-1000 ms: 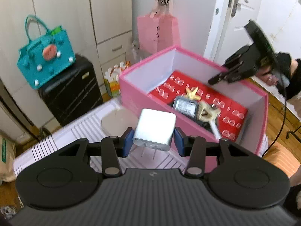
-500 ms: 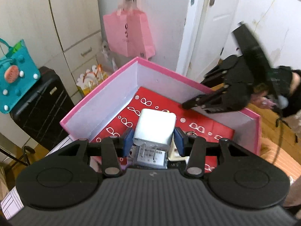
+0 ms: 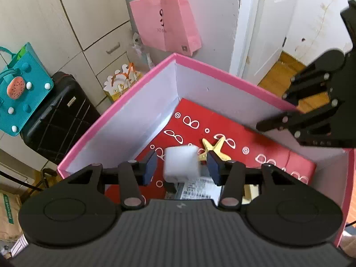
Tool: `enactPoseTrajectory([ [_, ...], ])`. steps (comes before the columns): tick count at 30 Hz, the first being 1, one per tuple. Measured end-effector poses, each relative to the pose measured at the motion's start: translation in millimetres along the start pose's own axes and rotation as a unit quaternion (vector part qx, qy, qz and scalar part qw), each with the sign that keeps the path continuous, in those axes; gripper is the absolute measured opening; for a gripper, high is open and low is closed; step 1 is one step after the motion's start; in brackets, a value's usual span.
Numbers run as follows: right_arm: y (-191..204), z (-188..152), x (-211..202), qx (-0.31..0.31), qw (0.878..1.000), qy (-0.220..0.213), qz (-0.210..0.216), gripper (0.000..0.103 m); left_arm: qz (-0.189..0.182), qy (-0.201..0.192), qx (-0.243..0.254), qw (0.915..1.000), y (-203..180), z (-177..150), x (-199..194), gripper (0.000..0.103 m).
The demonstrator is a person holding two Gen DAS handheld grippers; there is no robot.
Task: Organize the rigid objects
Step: 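Carry the white charger plug into the pink box and release it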
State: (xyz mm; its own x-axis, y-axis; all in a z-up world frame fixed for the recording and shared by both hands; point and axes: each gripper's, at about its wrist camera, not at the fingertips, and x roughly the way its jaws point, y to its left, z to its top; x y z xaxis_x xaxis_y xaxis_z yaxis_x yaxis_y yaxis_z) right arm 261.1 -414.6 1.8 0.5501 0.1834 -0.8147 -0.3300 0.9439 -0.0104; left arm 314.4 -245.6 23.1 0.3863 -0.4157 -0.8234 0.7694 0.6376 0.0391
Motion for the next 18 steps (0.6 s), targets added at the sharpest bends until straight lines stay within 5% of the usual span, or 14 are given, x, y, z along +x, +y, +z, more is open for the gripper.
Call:
enactPoseTrajectory([
  [6,1.7,-0.5,-0.5,-0.002,1.0,-0.003,-0.002,0.014,-0.017,-0.047,-0.002,0.9987,9.5,-9.5,-31.2,0.055],
  [18,4.3,1.2,-4.3,-0.005,1.0,-0.003,-0.007,0.014,0.051,-0.104,-0.019,0.9931,65.4,-78.2,-114.0,0.069],
])
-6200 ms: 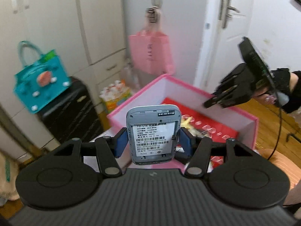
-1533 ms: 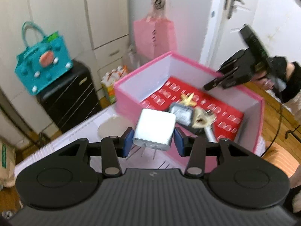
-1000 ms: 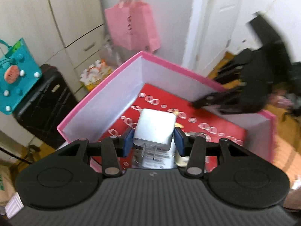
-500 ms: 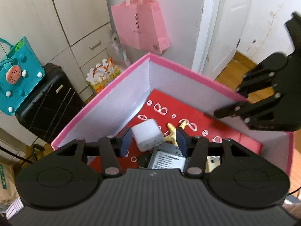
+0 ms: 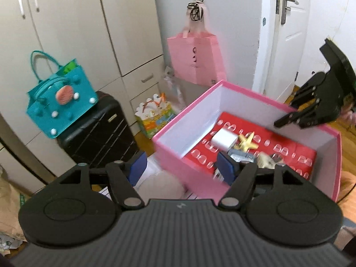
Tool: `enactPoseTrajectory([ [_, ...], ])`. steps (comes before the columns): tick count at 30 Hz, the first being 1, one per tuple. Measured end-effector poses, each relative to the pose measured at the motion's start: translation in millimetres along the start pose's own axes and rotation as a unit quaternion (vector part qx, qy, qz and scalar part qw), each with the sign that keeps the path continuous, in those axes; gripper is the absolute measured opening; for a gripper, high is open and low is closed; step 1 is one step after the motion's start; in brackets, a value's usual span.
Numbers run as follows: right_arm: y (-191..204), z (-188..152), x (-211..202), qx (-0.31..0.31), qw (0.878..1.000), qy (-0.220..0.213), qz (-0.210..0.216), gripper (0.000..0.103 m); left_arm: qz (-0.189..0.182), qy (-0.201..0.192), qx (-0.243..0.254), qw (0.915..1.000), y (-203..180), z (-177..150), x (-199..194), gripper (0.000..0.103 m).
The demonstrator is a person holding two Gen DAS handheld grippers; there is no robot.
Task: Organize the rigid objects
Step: 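Carry the white charger plug into the pink box and release it, then move the left tool to the beige rounded device and grasp it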
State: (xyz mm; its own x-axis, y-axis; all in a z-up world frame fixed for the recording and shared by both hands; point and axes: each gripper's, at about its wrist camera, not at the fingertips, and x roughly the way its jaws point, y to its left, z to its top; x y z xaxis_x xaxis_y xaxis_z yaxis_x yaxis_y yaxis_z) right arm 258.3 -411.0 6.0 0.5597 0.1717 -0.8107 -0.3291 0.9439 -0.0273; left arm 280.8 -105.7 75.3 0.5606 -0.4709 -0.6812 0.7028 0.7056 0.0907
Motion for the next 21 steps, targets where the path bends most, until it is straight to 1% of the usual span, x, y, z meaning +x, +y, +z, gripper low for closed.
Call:
enactPoseTrajectory([
  [4,0.8,2.7,-2.8,-0.001,1.0,0.005,-0.001,0.015,0.011,0.006,-0.004,0.9999,13.2,-23.9,-2.0,0.069],
  [5,0.3,3.5,-3.0,-0.004,1.0,0.006,0.002,0.015,0.021,0.007,-0.008,0.9997,16.6,-30.2,-0.2,0.069],
  [7,-3.3,3.3,-2.6,0.005,1.0,0.005,0.01,0.015,0.042,0.005,0.006,0.9991,19.7,-43.0,3.8,0.069],
  [9,-8.6,1.9,-2.2,0.02,1.0,0.002,0.019,0.015,0.047,0.012,0.007,0.9988,24.2,-53.5,13.2,0.069],
  [13,-10.6,0.7,-1.9,0.03,0.999,0.002,0.026,0.015,0.016,0.026,-0.004,0.9995,36.0,-69.5,35.2,0.069],
  [15,-8.1,1.6,-1.4,0.026,0.999,0.004,0.022,0.015,0.007,0.025,0.012,0.9996,36.2,-75.9,45.9,0.074],
  [19,-7.8,4.9,0.0,0.031,0.999,0.01,0.018,0.014,-0.022,0.025,0.038,0.9987,39.0,-84.1,67.2,0.075],
  [21,-7.3,5.4,0.5,0.032,0.999,0.012,0.015,0.014,-0.037,0.026,0.047,0.9979,40.0,-85.8,75.3,0.078],
])
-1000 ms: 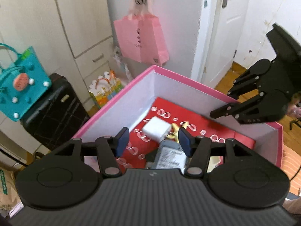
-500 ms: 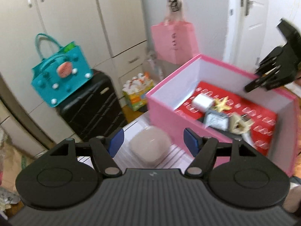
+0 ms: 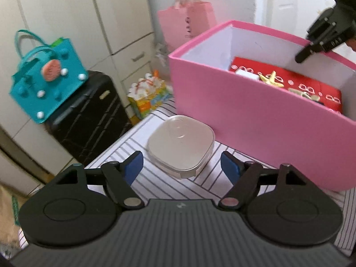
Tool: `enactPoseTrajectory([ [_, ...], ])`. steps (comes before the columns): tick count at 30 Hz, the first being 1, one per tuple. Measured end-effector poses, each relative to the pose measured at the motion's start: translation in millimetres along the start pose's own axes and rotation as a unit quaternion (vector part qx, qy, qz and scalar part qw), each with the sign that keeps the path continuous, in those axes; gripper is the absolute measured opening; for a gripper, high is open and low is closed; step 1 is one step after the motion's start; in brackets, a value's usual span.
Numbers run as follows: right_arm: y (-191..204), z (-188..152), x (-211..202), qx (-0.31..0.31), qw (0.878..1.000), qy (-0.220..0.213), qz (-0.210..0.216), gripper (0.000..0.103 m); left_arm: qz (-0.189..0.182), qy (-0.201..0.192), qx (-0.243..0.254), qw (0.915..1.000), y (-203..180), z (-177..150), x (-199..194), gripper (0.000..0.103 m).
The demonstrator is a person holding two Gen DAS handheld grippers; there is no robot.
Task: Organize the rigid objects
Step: 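Move the left tool to the beige rounded device and grasp it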
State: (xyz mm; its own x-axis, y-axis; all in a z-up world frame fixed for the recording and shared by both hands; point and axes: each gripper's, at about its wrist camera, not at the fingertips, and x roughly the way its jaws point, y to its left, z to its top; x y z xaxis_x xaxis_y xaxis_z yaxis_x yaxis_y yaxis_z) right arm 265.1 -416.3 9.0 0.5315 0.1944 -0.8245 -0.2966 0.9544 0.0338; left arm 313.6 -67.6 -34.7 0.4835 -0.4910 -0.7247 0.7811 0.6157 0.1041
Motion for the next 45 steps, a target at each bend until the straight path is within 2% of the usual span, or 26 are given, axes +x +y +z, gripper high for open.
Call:
enactPoseTrajectory([
  [2,0.6,0.5,0.4,0.002,1.0,0.001,-0.001,0.014,-0.004,-0.004,0.01,0.9999,1.8,-0.5,6.7,0.079],
  [4,1.0,1.5,1.2,0.003,1.0,0.002,-0.003,0.014,0.013,-0.002,0.028,0.9995,4.6,-0.5,15.7,0.081],
  [10,0.1,3.9,3.0,0.006,1.0,0.005,-0.005,0.014,-0.044,0.008,0.054,0.9976,16.3,-2.9,31.3,0.083],
  [13,2.2,4.7,3.2,0.003,1.0,0.007,-0.009,0.015,-0.065,0.007,0.05,0.9966,17.9,-3.2,35.2,0.083],
  [20,2.5,5.6,3.7,0.0,1.0,0.01,-0.01,0.016,-0.07,0.014,0.06,0.9956,15.4,0.5,50.6,0.083],
  [23,2.8,6.0,4.3,-0.001,1.0,0.009,-0.01,0.017,-0.073,-0.002,0.046,0.9962,16.7,-2.7,56.2,0.084],
  [24,2.6,5.7,4.5,0.001,1.0,0.009,-0.01,0.017,-0.074,-0.005,0.033,0.9967,18.3,-3.8,56.9,0.08],
  [29,1.5,4.3,3.8,0.004,1.0,0.005,-0.007,0.017,-0.043,-0.005,0.017,0.9989,12.0,-8.2,49.5,0.08],
  [34,0.6,2.7,2.5,0.004,1.0,-0.002,-0.005,0.017,-0.015,0.032,-0.028,0.999,2.8,-11.5,35.6,0.08],
  [37,1.6,1.5,2.2,0.001,1.0,-0.005,-0.006,0.017,0.013,0.045,-0.032,0.9984,-6.4,-15.6,25.3,0.08],
  [43,1.8,-2.1,1.4,-0.001,1.0,-0.015,-0.003,0.017,0.017,0.065,-0.074,0.995,-9.4,-18.0,-4.1,0.08],
  [45,-1.6,-2.5,1.7,0.004,1.0,-0.014,-0.001,0.014,0.016,0.068,-0.076,0.9947,-11.1,-14.1,-17.8,0.08],
])
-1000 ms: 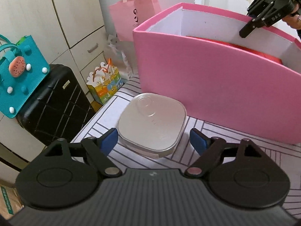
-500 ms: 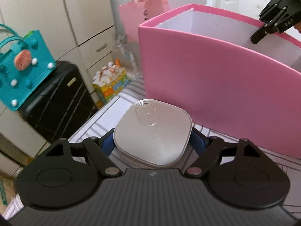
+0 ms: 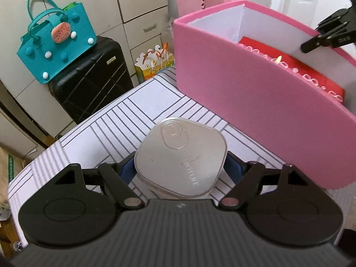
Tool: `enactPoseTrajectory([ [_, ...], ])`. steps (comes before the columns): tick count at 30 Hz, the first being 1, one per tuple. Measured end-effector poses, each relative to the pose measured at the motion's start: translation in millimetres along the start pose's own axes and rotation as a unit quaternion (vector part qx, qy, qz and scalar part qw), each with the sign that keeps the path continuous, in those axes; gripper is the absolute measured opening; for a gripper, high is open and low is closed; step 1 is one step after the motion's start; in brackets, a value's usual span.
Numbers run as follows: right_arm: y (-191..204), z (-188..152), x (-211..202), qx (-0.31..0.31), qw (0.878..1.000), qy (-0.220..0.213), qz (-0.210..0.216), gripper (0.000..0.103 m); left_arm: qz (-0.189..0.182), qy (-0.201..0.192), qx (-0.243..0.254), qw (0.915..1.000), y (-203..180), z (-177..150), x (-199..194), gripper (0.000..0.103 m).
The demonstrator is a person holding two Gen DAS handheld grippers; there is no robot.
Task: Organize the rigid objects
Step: 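Move the left tool to the beige rounded device and grasp it, then carry the beige rounded device into the pink box and release it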
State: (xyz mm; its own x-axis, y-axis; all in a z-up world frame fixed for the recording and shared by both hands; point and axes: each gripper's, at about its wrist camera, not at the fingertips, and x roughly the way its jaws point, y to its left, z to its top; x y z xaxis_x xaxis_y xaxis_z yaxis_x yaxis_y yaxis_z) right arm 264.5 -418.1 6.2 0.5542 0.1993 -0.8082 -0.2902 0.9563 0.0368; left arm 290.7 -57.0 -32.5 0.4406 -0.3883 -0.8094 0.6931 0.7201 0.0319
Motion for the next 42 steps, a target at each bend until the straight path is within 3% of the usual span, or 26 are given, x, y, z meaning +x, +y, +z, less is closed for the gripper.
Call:
enactPoseTrajectory([
  [4,-2.9,0.0,0.4,0.005,1.0,-0.001,0.007,0.014,-0.007,-0.002,-0.012,0.9999,-5.1,11.3,-29.2,0.08],
  [9,-0.4,-0.6,0.7,-0.004,1.0,-0.001,0.005,0.014,0.0,-0.03,0.007,0.9995,-28.8,27.6,-74.1,0.08],
  [17,-1.9,-3.5,2.3,0.024,1.0,-0.014,0.003,0.015,-0.04,-0.069,0.051,0.9955,-91.4,72.6,-108.5,0.08],
  [22,-1.8,-10.7,-3.4,0.039,0.999,-0.026,0.003,0.015,-0.086,-0.063,0.095,0.9898,-145.3,97.6,-90.7,0.08],
  [27,-0.2,-19.0,-21.3,0.045,0.998,-0.05,0.004,0.015,-0.135,-0.045,0.095,0.9853,-176.6,114.1,-60.3,0.08],
  [33,-3.3,-25.1,-34.7,0.046,0.997,-0.056,0.018,0.015,-0.141,-0.017,0.098,0.985,-201.0,118.2,-23.6,0.08],
  [40,-2.4,-26.5,-33.6,0.038,0.998,-0.052,0.022,0.016,-0.137,0.028,0.055,0.9887,-197.9,115.3,16.0,0.08],
  [42,-3.7,-26.4,-33.9,0.04,0.998,-0.052,0.026,0.016,-0.134,0.018,0.057,0.9892,-199.2,111.9,15.0,0.079],
])
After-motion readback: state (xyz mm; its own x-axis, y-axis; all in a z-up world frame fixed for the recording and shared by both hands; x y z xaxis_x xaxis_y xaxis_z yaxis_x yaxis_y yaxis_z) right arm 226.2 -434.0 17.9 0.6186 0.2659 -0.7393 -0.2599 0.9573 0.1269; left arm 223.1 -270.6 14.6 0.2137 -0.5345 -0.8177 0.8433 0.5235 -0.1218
